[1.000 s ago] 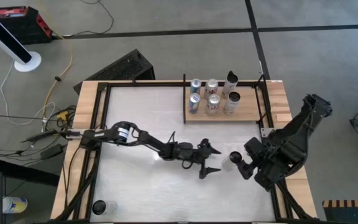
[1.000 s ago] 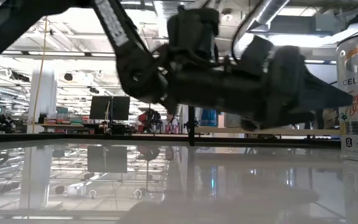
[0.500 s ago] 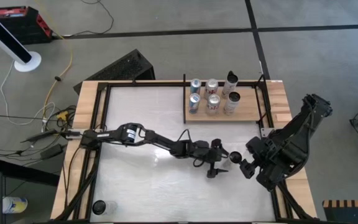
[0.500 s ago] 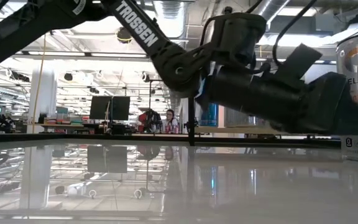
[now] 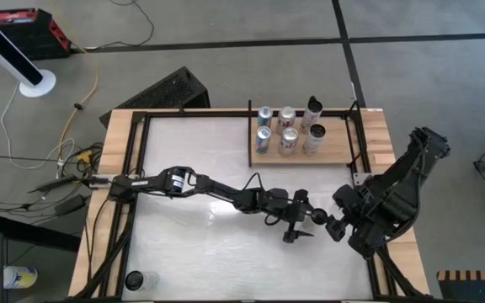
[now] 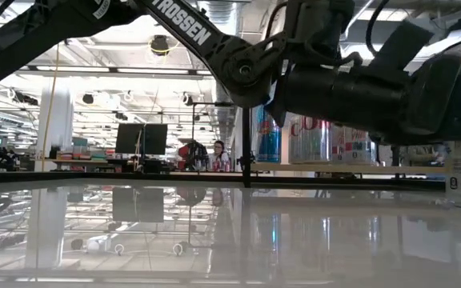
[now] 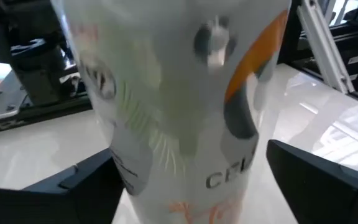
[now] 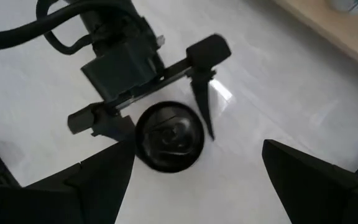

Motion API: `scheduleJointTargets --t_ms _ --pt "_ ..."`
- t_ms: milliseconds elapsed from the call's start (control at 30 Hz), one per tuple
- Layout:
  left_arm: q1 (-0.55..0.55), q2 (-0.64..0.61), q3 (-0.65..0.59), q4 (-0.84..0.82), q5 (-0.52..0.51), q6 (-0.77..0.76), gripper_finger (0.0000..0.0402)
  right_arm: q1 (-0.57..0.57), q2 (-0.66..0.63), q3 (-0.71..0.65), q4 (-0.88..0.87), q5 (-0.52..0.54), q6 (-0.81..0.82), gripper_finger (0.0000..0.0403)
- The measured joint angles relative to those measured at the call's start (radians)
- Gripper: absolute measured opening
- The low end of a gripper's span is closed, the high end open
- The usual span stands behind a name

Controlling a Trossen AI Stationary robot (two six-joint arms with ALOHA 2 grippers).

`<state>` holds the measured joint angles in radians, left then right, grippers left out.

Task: Place canned beverage on shelf
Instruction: Put the right white-yellow soda can

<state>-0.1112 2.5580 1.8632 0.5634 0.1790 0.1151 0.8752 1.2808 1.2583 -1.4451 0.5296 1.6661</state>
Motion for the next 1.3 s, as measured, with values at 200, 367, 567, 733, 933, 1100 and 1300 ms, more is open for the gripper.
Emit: scheduleJointTargets --t_ms 200,367,567,733,933,1100,1300 --pt "-0.001 0.000 0.012 0.004 0.004 0.003 0.0264 0.016 0.000 0.000 -0.009 0.061 0.000 0.0379" --pt "0.005 0.000 0.012 0.004 0.003 0.005 0.0228 0.036 0.000 0.000 -0.011 0.081 0.008 0.0379" --pt "0.020 -0.031 0.012 -0.065 -0.013 -0.019 0.0228 0.055 0.000 0.000 -0.070 0.099 0.068 0.0379" --pt "0.016 -0.096 0.011 -0.215 -0.210 -0.017 0.0228 0.054 -0.027 -0.001 -0.092 0.111 0.068 0.0379" --pt "-0.032 -0.131 0.011 -0.306 -0.588 -0.030 0.0228 0.032 -0.074 -0.001 -0.092 0.175 -0.036 0.0379" --pt "-0.066 -0.146 0.010 -0.400 -0.774 0.005 0.0228 0.000 -0.104 -0.001 -0.089 0.187 -0.198 0.0379" --pt "-0.068 -0.156 0.010 -0.373 -0.817 -0.132 0.0228 -0.058 -0.109 -0.054 -0.060 0.185 -0.326 0.0379"
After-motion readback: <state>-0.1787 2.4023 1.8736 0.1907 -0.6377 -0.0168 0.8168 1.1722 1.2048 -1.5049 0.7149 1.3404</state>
